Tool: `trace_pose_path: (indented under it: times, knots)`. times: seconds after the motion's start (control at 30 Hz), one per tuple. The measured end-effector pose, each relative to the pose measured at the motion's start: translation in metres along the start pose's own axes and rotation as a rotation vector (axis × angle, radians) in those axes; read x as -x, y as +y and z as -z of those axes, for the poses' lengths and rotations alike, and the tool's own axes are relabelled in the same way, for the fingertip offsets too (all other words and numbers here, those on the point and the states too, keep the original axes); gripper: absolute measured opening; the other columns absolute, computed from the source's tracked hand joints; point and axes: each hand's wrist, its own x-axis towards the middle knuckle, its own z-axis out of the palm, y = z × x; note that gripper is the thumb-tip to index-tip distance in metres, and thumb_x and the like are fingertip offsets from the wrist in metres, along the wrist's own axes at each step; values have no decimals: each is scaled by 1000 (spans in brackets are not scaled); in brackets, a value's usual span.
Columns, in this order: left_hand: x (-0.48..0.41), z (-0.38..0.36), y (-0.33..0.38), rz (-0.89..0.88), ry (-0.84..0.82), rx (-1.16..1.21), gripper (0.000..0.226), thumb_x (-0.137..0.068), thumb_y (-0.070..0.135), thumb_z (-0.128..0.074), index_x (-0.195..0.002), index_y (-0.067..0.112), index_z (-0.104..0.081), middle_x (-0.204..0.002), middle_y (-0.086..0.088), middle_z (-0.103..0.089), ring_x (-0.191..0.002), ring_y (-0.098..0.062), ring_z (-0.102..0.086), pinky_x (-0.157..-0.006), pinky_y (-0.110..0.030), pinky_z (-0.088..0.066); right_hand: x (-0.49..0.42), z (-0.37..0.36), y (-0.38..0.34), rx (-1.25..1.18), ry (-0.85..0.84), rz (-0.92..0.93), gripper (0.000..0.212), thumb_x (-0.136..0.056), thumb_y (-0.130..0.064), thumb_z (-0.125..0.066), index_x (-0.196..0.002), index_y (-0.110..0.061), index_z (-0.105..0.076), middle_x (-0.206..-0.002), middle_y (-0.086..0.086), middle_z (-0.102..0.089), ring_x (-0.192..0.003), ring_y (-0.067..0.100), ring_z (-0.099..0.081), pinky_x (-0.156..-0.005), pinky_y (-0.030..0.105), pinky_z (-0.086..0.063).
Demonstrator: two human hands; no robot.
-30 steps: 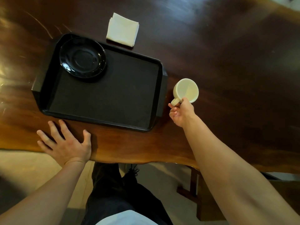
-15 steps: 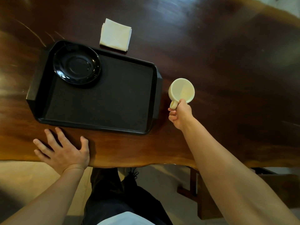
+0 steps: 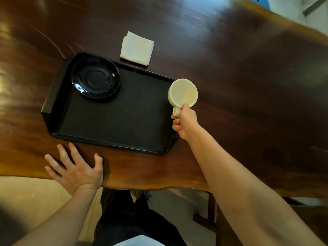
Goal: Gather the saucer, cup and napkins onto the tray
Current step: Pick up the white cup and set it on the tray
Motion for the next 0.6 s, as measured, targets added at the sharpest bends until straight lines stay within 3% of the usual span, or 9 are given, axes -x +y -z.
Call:
trace_pose_path:
  times: [0.6]
  knots:
    - [-2,0,0,21,-27,-58,89,-88,63,-41,-159,11,-32,-169,-18,-22,-158,-47,-8,-125,-63,-6,-4,-59,-4,103,-64,-41,26,-107,-37,-36,-118,-16,-47,-87,9,-55,-49,8,-36,-37,18,-27]
